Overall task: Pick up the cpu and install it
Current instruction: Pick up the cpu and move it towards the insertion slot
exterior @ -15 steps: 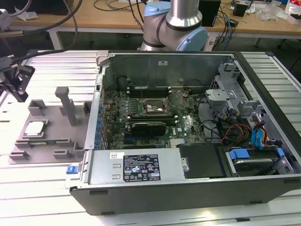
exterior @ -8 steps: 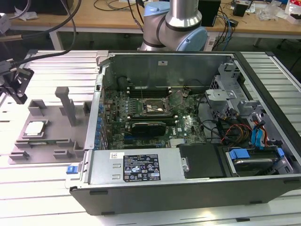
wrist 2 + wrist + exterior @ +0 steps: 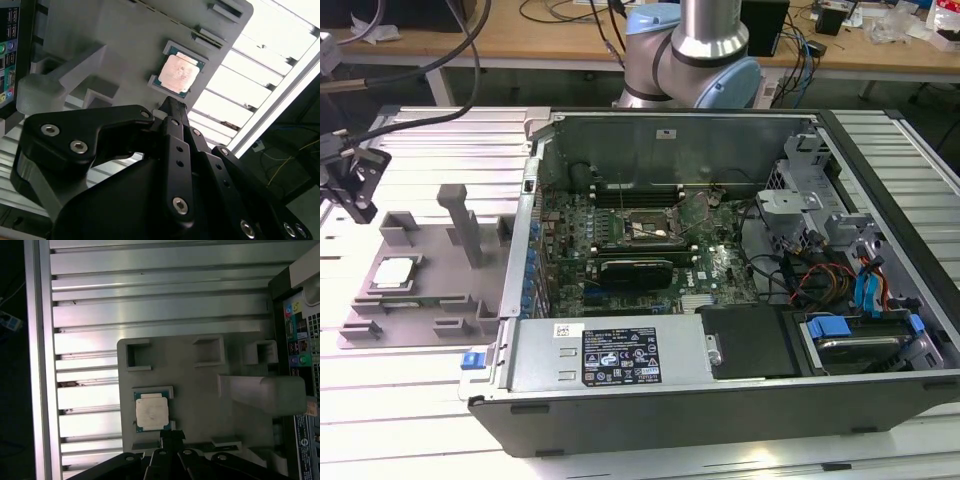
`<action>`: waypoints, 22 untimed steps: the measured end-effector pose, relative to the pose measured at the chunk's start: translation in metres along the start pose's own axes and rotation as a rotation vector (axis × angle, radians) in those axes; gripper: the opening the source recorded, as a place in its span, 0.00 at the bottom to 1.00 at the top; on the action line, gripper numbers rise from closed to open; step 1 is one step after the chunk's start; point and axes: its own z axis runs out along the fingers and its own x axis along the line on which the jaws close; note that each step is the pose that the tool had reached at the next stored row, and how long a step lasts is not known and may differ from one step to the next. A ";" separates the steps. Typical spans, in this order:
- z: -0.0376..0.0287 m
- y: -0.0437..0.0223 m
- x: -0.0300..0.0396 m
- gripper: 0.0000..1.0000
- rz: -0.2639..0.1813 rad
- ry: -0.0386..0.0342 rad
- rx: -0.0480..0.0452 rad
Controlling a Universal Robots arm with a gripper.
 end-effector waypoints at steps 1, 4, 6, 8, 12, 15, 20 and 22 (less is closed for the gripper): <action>0.0006 -0.0001 0.0005 0.11 0.000 -0.0001 -0.0001; 0.0023 -0.0003 0.0019 0.11 0.000 0.0001 0.0001; 0.0060 -0.0005 0.0032 0.11 0.000 0.0000 0.0000; 0.0115 -0.0008 0.0040 0.11 0.000 -0.0001 0.0000; 0.0195 -0.0012 0.0043 0.11 0.000 0.0000 -0.0001; 0.0228 -0.0013 0.0044 0.11 0.000 0.0000 0.0000; 0.0324 -0.0018 0.0047 0.11 0.000 0.0000 0.0000; 0.0378 -0.0020 0.0049 0.11 0.000 -0.0001 -0.0001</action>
